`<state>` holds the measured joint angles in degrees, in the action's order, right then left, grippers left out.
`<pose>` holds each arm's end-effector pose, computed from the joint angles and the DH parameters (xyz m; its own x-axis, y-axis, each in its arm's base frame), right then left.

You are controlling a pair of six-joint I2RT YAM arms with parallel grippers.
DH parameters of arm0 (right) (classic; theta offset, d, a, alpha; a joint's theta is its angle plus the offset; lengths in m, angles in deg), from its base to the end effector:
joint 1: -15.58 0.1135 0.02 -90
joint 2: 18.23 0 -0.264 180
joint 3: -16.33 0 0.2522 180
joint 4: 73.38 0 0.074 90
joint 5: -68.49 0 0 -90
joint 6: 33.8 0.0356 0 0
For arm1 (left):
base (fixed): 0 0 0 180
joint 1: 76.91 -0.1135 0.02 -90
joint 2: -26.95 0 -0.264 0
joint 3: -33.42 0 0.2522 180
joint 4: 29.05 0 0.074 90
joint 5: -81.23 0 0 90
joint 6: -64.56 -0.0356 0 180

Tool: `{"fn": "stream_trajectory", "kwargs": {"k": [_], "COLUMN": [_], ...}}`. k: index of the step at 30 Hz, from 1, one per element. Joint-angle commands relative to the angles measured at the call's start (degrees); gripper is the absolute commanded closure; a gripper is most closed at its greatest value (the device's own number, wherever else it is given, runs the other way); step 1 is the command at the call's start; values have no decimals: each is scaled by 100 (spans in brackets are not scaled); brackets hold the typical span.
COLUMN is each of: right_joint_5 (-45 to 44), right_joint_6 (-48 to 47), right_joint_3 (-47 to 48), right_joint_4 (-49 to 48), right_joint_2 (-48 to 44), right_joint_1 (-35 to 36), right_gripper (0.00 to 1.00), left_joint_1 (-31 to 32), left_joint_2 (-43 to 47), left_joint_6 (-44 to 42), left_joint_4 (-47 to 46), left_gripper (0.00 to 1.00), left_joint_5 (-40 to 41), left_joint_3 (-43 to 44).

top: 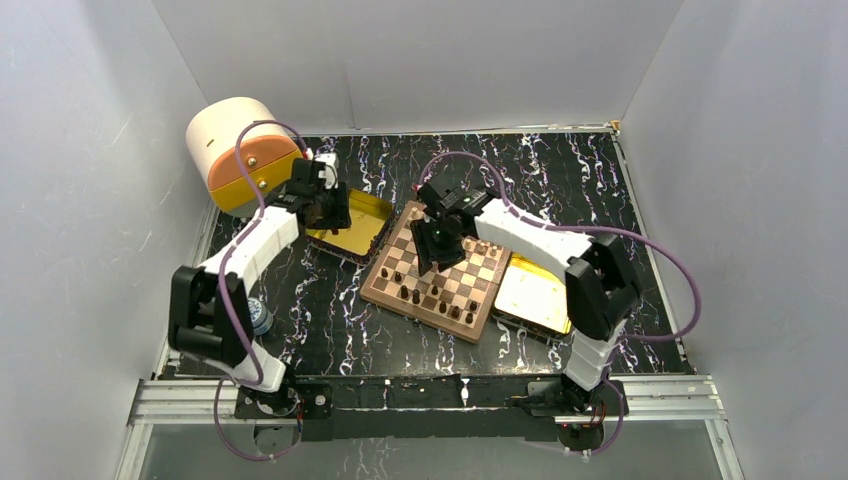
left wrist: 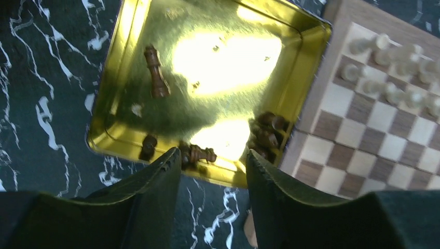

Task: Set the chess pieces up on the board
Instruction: Place the chess piece on the chessboard, then pick up the chess piece from the storage box.

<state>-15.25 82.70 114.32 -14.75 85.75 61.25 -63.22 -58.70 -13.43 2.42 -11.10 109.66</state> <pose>0.2638 0.2756 0.2445 -0.8969 -0.2834 -0.3396 -0.3839 0.8801 0.2794 0.3219 -0.0799 0.2638 -0.6774 -0.0490 -0.7340 0.1282 0.9747 -0.1834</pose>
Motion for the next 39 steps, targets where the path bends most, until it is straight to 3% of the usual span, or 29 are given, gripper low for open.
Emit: {"fn": "stream_trajectory", "kwargs": {"k": [1, 10, 27, 39], "right_joint_5": [-143, -251, -594, -562], "right_joint_6": [-189, -206, -251, -11], "right_joint_3": [73, -630, -1085, -1230], "right_joint_4": [-354, -1202, -1619, -1778], "right_joint_2": [-883, -1840, -2512, -2655], "right_joint_1": [-4, -16, -23, -32], "right_gripper": [41, 36, 33, 33], "left_joint_1": [15, 11, -25, -26], "left_joint_2": [-775, -1928, -2709, -2411], "left_joint_6": [-111, -176, -287, -387], "left_joint_4": [570, 866, 789, 909], "left_gripper": [55, 58, 64, 84], "left_joint_5": [754, 1615, 1466, 779], "left_joint_3": [829, 1781, 1798, 2002]}}
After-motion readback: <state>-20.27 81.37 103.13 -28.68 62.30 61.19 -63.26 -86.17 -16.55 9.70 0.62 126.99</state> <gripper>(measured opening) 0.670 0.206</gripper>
